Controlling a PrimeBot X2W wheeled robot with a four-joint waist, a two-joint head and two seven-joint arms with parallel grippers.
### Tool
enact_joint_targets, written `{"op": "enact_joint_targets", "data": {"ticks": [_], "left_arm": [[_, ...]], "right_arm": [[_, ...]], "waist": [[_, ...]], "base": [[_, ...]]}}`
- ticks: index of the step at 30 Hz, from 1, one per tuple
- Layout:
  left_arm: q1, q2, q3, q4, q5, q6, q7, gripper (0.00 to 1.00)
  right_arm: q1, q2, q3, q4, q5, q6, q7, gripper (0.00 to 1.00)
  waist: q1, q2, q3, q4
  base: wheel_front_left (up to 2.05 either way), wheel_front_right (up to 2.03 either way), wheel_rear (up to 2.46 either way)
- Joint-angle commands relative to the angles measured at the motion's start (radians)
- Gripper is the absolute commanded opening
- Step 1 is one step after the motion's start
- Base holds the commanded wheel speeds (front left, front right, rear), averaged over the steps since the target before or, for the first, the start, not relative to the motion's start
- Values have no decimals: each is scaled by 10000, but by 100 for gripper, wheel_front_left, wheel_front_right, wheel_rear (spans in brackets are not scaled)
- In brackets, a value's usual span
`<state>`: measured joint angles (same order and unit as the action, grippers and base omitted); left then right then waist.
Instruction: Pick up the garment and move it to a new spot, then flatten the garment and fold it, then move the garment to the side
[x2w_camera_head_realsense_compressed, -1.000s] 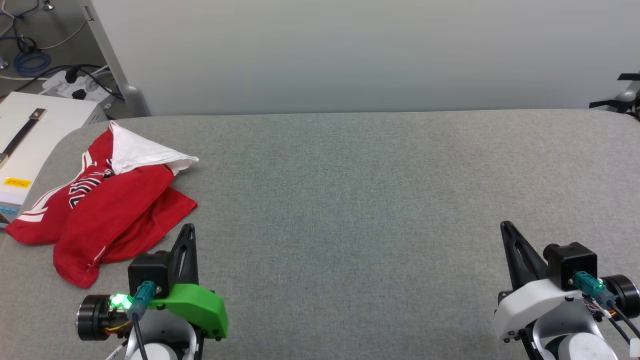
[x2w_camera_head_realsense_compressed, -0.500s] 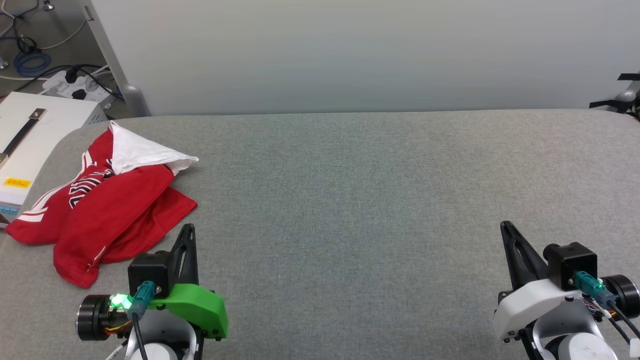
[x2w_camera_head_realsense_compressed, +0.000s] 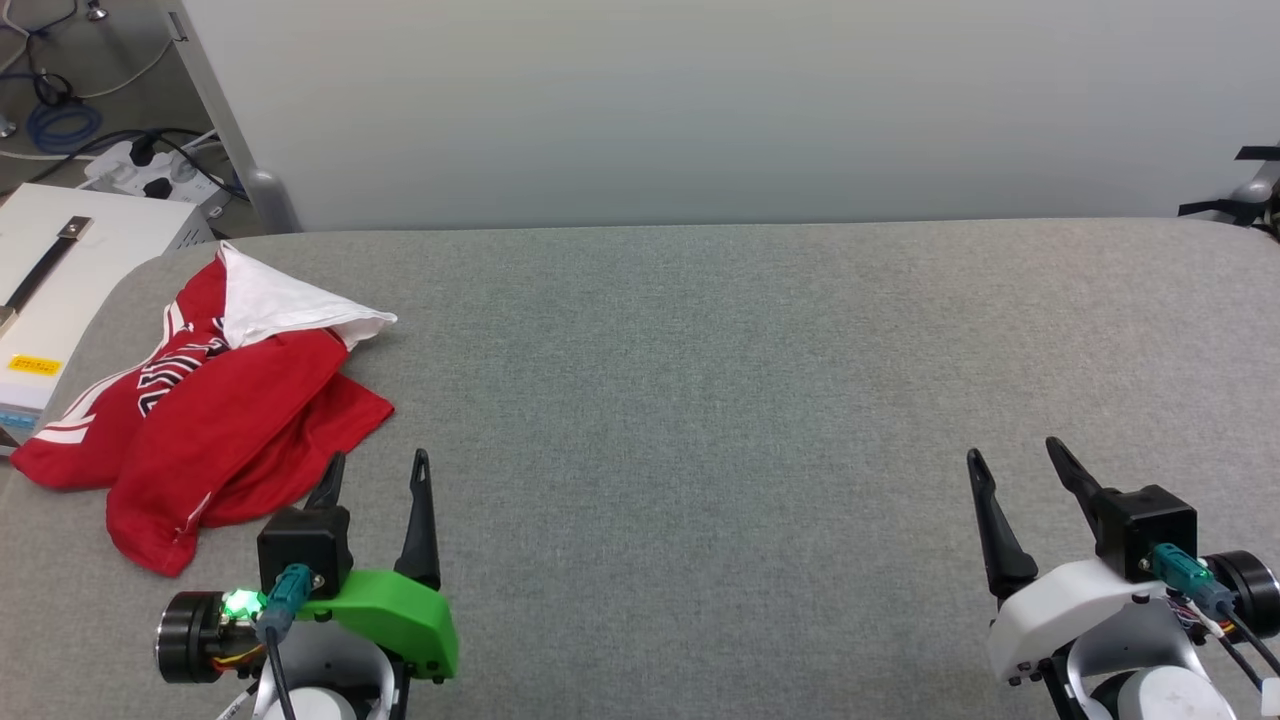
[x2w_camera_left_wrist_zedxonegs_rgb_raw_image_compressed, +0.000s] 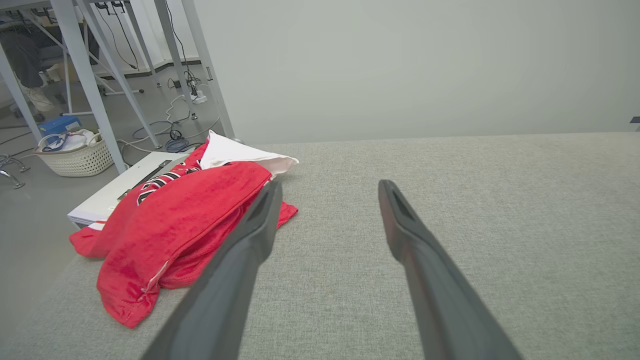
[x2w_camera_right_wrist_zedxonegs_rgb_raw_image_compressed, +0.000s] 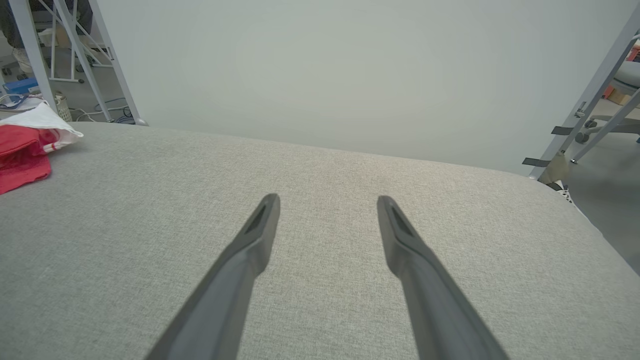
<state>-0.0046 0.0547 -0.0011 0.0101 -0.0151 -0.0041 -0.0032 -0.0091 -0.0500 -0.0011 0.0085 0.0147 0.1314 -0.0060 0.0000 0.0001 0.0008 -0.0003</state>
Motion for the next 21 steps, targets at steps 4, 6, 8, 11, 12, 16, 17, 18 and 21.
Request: {"op": "enact_joint_targets", "data": {"ticks": [4, 6, 8, 11, 12, 16, 17, 18, 21], "left_arm": [[-25, -4, -55, 114, -127, -8, -184, 100], [-30, -5, -68, 147, -161, -11, -225, 100], [-36, -5, -82, 178, -194, -13, -267, 100], [-43, -6, -101, 223, -244, -15, -331, 100], [-46, -7, -106, 235, -257, -16, -349, 100], [-55, -8, -129, 289, -321, -21, -431, 100], [-57, -9, -136, 304, -339, -23, -454, 100], [-60, -9, -141, 316, -354, -25, -473, 100], [-69, -10, -159, 355, -406, -26, -537, 100]], "right_arm": [[1, -2, -78, 70, 131, -1, -188, 100], [-3, -2, -90, 86, 153, -1, -229, 100], [-4, -2, -95, 104, 170, -1, -270, 100], [-12, -2, -124, 147, 213, -1, -333, 100], [-15, -2, -129, 155, 228, -1, -351, 100], [-20, -2, -136, 180, 288, -1, -432, 100], [-20, -2, -138, 189, 298, -1, -455, 100], [-20, -2, -142, 196, 311, -1, -473, 100], [-23, -2, -140, 215, 350, -2, -537, 100]], "waist": [[0, -1, 7, -1], [0, -1, 11, -2], [0, -1, 16, -3], [0, -1, 24, -4], [0, -1, 27, -4], [0, -1, 35, -4], [0, -1, 36, -3], [0, -1, 38, -2], [0, -1, 41, 3]], "base": [[0, 0, 0], [0, 0, 0], [0, 0, 0], [0, 0, 0], [0, 0, 0], [0, 0, 0], [0, 0, 0], [0, 0, 0], [0, 0, 0]]}}
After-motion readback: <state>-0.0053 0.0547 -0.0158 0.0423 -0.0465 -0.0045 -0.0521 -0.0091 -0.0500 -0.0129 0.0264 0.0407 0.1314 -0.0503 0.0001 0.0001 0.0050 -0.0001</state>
